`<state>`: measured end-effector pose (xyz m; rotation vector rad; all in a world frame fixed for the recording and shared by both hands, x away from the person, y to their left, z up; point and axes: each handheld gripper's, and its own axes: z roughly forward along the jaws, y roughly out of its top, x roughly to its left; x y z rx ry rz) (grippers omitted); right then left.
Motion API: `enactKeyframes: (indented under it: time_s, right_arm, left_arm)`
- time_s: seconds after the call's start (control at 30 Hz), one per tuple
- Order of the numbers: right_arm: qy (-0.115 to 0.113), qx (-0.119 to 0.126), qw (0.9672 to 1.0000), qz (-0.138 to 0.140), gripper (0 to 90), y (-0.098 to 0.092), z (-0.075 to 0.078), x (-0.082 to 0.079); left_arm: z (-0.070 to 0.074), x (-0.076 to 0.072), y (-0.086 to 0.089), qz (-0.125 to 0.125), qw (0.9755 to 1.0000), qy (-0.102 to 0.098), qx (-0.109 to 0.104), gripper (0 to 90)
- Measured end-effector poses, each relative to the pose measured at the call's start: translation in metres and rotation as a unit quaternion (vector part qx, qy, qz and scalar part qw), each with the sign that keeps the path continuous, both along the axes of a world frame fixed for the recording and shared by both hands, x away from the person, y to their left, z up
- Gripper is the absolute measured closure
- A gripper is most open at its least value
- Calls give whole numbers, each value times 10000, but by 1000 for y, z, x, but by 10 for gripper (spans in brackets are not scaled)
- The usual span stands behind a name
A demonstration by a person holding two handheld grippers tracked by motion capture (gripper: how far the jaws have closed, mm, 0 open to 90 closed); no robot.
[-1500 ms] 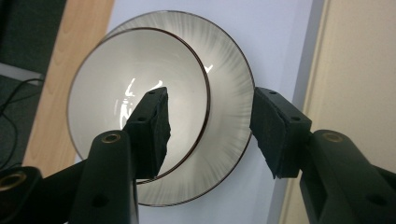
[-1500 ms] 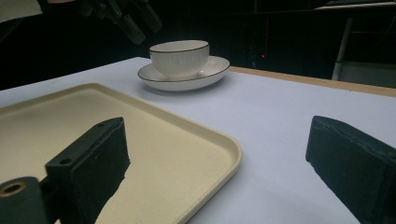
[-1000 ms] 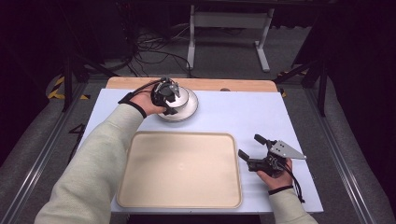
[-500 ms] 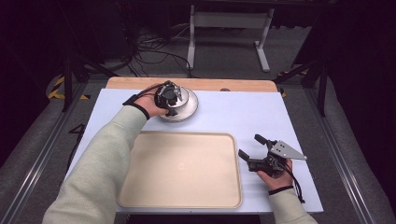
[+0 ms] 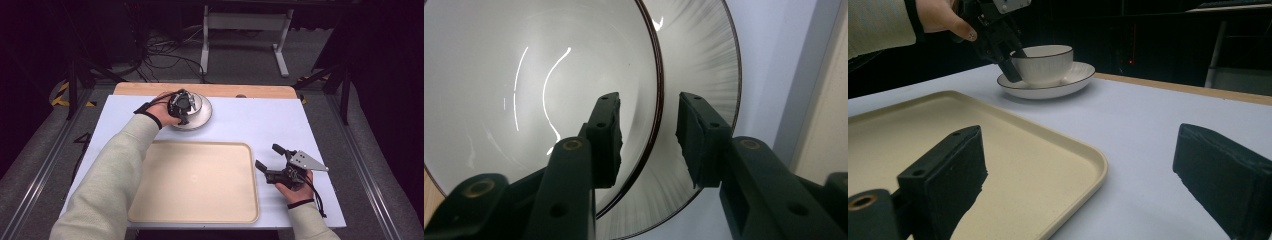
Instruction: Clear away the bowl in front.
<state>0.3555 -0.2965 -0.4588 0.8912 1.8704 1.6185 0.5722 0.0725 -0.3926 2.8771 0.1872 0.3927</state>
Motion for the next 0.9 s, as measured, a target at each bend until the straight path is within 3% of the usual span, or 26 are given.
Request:
enactKeyframes:
  time_s: [0.23,0.3,0.33,0.47,0.73,0.87,0.9]
  right_arm:
    - [7,9,10000,2,73,0,0,0]
    - [13,12,10000,6,73,0,0,0]
    - [15,13,10000,4,73,0,0,0]
    - [8,12,10000,5,73,0,0,0]
    - [17,20,10000,14,76,-1,0,0]
    - [22,23,10000,14,76,-1,0,0]
    - [24,28,10000,9,76,-1,0,1]
  left_arm:
    - [-4,-1,-3,-12,9998,-147,111,743]
    - [-5,-1,-5,-19,9997,-122,199,761]
    - [-6,-1,-6,-34,9999,-120,119,774]
    - [-5,-4,-10,-57,9998,-78,173,830]
    - [-5,-3,-11,-58,9995,-125,280,833]
    - [-3,-4,-12,-45,9988,-124,474,833]
    - [-3,-5,-11,-57,9989,-197,428,833]
